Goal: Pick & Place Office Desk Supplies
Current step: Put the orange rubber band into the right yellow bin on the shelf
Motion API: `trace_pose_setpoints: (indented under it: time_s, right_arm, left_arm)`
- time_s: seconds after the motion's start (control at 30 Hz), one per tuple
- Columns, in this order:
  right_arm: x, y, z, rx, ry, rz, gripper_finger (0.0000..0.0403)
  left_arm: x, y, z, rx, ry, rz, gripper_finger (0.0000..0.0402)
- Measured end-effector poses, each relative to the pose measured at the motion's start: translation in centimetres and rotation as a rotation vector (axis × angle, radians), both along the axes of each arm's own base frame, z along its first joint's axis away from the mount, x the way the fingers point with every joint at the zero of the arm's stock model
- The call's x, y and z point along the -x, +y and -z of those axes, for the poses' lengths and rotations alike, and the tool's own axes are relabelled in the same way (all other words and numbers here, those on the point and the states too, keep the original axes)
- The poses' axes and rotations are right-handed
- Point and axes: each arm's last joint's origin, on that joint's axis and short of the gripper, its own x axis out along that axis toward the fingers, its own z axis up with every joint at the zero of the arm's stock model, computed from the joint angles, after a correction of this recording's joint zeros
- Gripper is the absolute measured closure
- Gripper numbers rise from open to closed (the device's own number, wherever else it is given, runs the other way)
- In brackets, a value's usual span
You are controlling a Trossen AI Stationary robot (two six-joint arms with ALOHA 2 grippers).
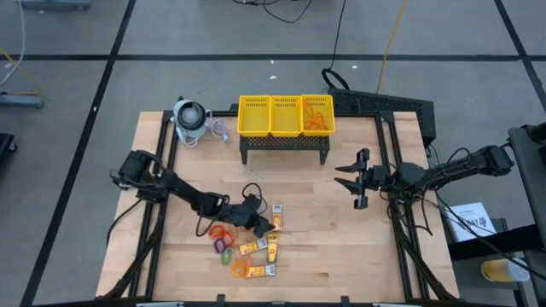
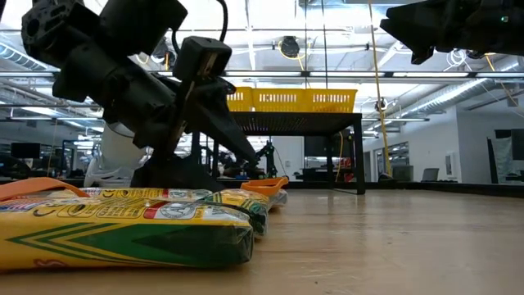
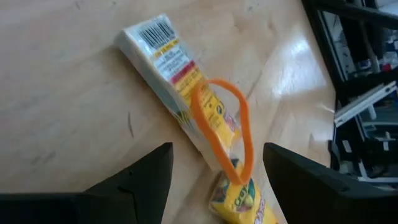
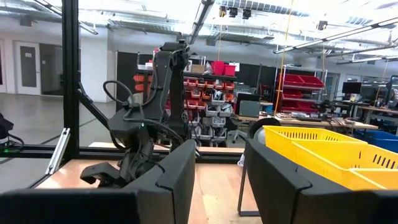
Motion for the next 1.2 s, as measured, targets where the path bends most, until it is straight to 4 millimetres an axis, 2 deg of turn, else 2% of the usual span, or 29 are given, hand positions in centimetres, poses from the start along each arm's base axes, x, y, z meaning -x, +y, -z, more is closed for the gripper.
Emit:
trace_pose_setpoints:
  time_s: [0.4,0.9,1.03,1.2]
  right_arm:
    - [0.0,0.0,-0.1,-0.002,-0.011,-0.001,0.0273]
    - [0.0,0.0,-0.1,-0.002,-0.008,0.0,0.0273]
    - [0.0,0.0,-0.1,-0.002,-0.008,0.0,0.0273]
    - [0.0,0.0,-0.1,-0.002,-0.008,0.0,0.0273]
  left_arm:
    - [-1.2,-0.3,0.1,-0.013,0.013,0.041,0.0152]
    - [-1.1,0.2,0.5,-0.046,0.059,0.02,0.0293]
    - [-1.0,0.0,0.5,-0.087,0.056,0.049,0.0308]
    - [-0.9,-0.4,0.5,-0.091,0.054,0.048,0.0298]
